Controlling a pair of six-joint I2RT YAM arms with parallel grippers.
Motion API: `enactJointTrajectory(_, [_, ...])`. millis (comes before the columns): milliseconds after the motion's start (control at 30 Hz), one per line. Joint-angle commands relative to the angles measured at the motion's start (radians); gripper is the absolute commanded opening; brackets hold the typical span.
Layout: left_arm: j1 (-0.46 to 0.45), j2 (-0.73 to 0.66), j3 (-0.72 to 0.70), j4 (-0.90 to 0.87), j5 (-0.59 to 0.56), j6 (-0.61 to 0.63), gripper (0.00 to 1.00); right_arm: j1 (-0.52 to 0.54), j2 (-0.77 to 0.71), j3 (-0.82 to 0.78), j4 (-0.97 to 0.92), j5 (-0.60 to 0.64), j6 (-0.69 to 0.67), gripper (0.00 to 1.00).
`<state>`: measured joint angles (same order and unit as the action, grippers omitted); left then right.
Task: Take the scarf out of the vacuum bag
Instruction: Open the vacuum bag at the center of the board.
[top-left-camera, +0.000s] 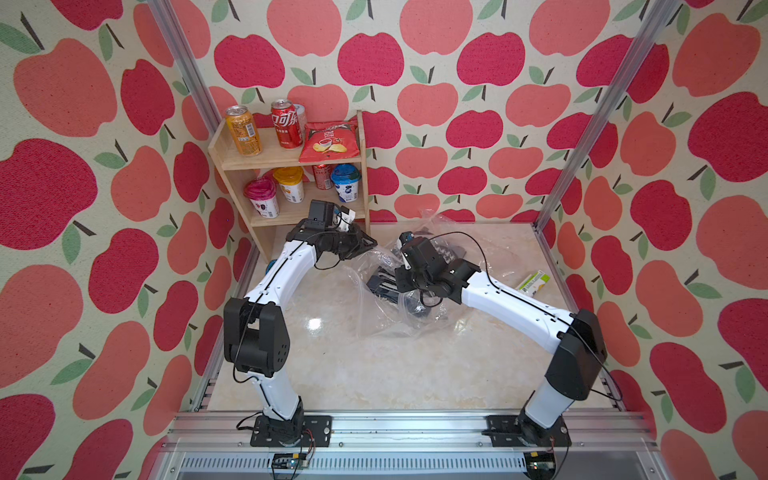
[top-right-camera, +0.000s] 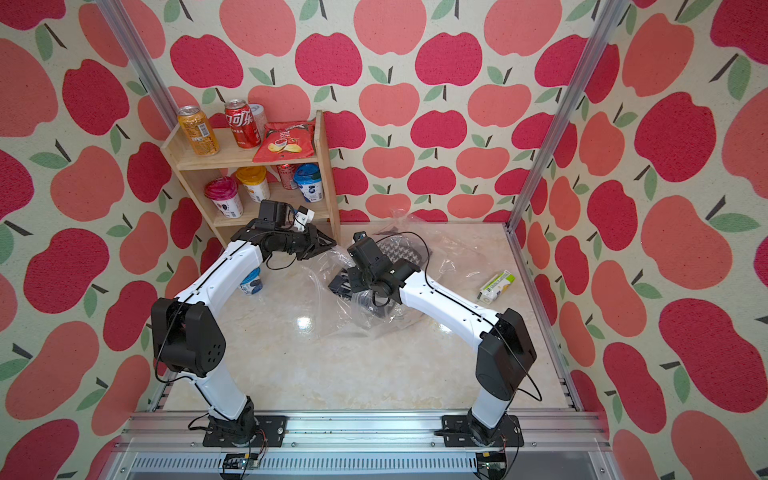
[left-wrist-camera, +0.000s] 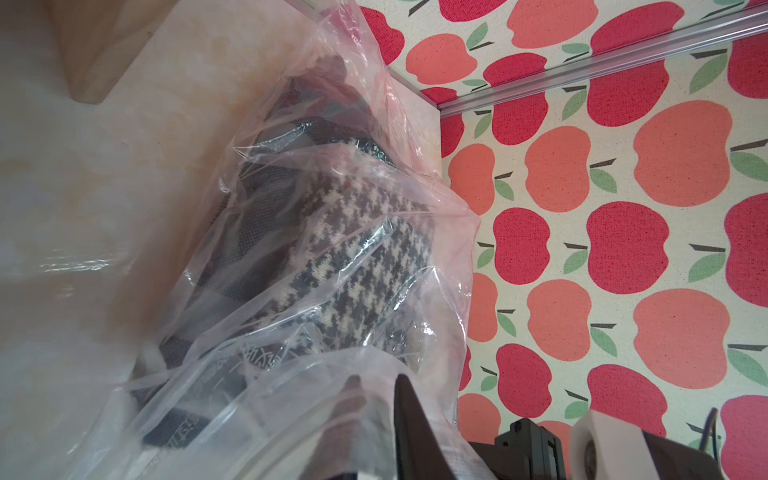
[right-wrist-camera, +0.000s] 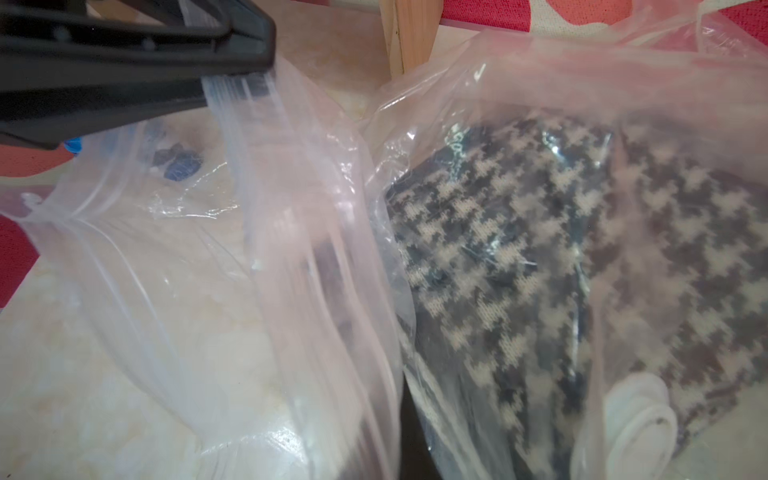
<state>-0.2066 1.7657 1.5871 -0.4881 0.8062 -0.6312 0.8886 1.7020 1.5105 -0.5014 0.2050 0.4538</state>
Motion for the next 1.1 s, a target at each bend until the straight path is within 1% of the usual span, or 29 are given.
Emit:
enactJointTrajectory(0, [0.020,-0.052,-0.021,0.032,0.037,0.031,0.28,-0.019,-0.021,-0.006,0.053,-0.088,0.050,0.02])
enactJointTrajectory(33, [0.020,-0.077,-0.042,0.027,0.048,0.037,0.32,-0.020,-0.020,-0.004,0.055,-0.091,0.051,0.02])
enactJointTrajectory(100, [0.017,-0.140,-0.097,0.029,0.065,0.040,0.45,-0.022,-0.014,0.002,0.054,-0.099,0.052,0.01])
enactJointTrajectory(133, [0.015,-0.182,-0.133,0.031,0.070,0.040,0.49,-0.023,-0.012,0.004,0.053,-0.101,0.051,0.00])
enactJointTrajectory(200, [0.007,-0.268,-0.195,0.020,0.063,0.047,0.62,-0.025,-0.008,0.007,0.048,-0.103,0.054,0.00])
enactJointTrajectory(267, [0.000,-0.357,-0.256,0.001,0.045,0.056,0.73,-0.027,-0.007,0.008,0.043,-0.102,0.057,0.00])
enactJointTrajectory(333, [-0.015,-0.455,-0.331,-0.010,0.017,0.047,0.81,-0.027,-0.006,0.002,0.040,-0.099,0.061,0.00])
enactJointTrajectory(400, [-0.040,-0.547,-0.401,-0.010,-0.008,0.033,0.85,-0.027,-0.016,-0.014,0.045,-0.101,0.067,0.00])
enactJointTrajectory(500, [-0.102,-0.665,-0.504,-0.002,-0.069,0.002,0.85,-0.027,-0.044,-0.047,0.063,-0.103,0.070,0.00])
enactJointTrajectory(600, [-0.172,-0.759,-0.631,0.058,-0.128,-0.057,0.80,-0.026,-0.073,-0.077,0.074,-0.108,0.061,0.00])
enactJointTrajectory(667, [-0.206,-0.788,-0.708,0.107,-0.163,-0.093,0.77,-0.027,-0.094,-0.098,0.089,-0.117,0.057,0.00])
enactJointTrajectory(733, [-0.230,-0.785,-0.762,0.160,-0.168,-0.119,0.76,-0.027,-0.117,-0.118,0.094,-0.122,0.057,0.00])
enactJointTrajectory(800, [-0.255,-0.766,-0.781,0.184,-0.186,-0.127,0.76,-0.026,-0.137,-0.138,0.096,-0.117,0.054,0.00])
enactJointTrajectory(933, [-0.300,-0.721,-0.785,0.213,-0.251,-0.129,0.73,-0.025,-0.173,-0.168,0.085,-0.096,0.037,0.00])
enactJointTrajectory(1067, [-0.314,-0.642,-0.783,0.269,-0.257,-0.149,0.70,-0.023,-0.198,-0.176,0.055,-0.074,0.019,0.00])
